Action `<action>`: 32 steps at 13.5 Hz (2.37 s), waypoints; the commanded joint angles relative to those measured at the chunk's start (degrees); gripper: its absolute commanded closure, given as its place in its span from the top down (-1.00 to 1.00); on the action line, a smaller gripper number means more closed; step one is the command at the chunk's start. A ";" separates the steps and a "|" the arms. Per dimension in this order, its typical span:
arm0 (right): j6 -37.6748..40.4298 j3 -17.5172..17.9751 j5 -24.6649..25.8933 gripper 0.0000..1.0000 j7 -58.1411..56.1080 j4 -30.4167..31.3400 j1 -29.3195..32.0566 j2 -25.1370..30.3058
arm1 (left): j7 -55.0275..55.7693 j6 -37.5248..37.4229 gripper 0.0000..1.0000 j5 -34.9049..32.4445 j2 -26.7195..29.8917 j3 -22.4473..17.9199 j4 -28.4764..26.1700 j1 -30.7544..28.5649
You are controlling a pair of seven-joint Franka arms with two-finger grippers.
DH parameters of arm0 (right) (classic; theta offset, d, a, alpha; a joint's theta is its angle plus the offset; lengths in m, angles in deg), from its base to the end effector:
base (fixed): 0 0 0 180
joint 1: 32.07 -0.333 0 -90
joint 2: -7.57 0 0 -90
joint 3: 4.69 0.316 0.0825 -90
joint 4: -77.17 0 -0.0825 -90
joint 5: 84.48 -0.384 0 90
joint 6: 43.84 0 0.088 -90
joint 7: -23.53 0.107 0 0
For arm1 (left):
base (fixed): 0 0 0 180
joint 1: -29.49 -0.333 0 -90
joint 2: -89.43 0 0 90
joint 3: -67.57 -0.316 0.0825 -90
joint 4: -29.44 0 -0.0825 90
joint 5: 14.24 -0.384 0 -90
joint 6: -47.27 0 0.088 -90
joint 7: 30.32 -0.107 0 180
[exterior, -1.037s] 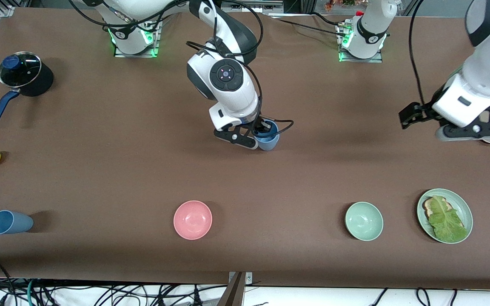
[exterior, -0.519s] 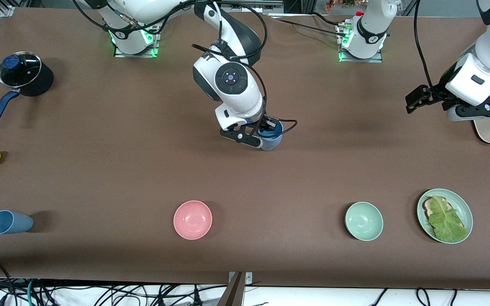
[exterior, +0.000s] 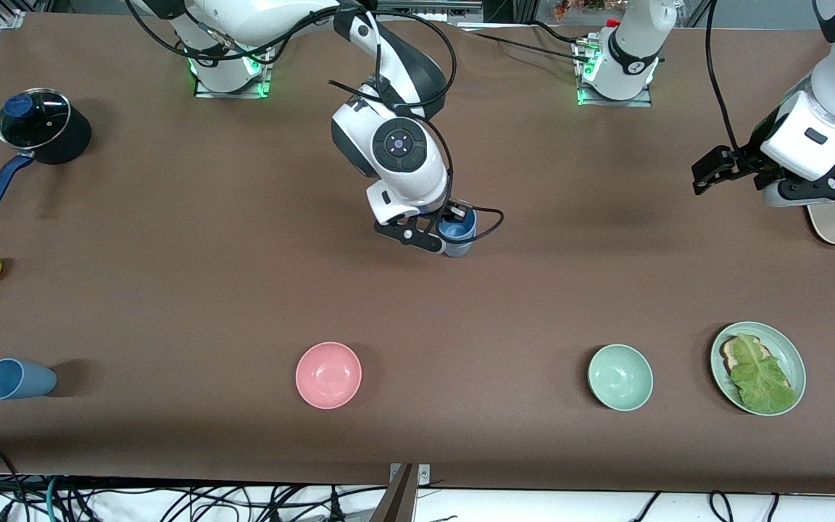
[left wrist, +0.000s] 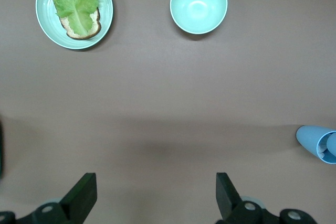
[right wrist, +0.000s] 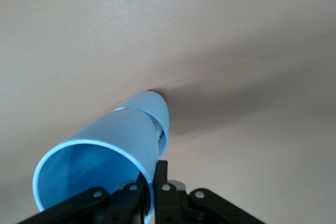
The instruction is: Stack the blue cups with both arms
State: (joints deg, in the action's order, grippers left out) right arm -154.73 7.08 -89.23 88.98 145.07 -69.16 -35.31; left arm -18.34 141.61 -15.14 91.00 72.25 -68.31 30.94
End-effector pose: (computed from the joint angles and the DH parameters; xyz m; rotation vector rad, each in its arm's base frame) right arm 0.5222 0.5410 0.3513 -2.9472 0.5569 0.2606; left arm 0.5460 -0.0576 0.5820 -3.1146 -0.1570 0.0452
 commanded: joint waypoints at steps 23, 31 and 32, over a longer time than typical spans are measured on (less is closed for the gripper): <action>17.70 -4.19 2.45 1.00 -17.51 -0.67 7.98 5.69 | -0.11 -0.03 1.00 0.55 0.36 0.33 -0.08 -0.05; 29.58 -25.81 4.57 1.00 -47.07 -0.32 8.61 13.43 | -0.02 -0.03 1.00 0.55 0.45 0.33 -0.08 0.04; 29.85 -27.13 4.48 1.00 -47.17 -0.23 8.61 14.48 | -0.02 -0.03 1.00 0.55 0.36 0.33 -0.08 0.21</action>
State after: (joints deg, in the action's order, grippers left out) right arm -126.65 -18.10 -84.96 43.49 143.77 -59.66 -23.59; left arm -18.29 141.61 -15.14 91.00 72.40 -68.31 31.12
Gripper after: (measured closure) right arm 0.000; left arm 0.000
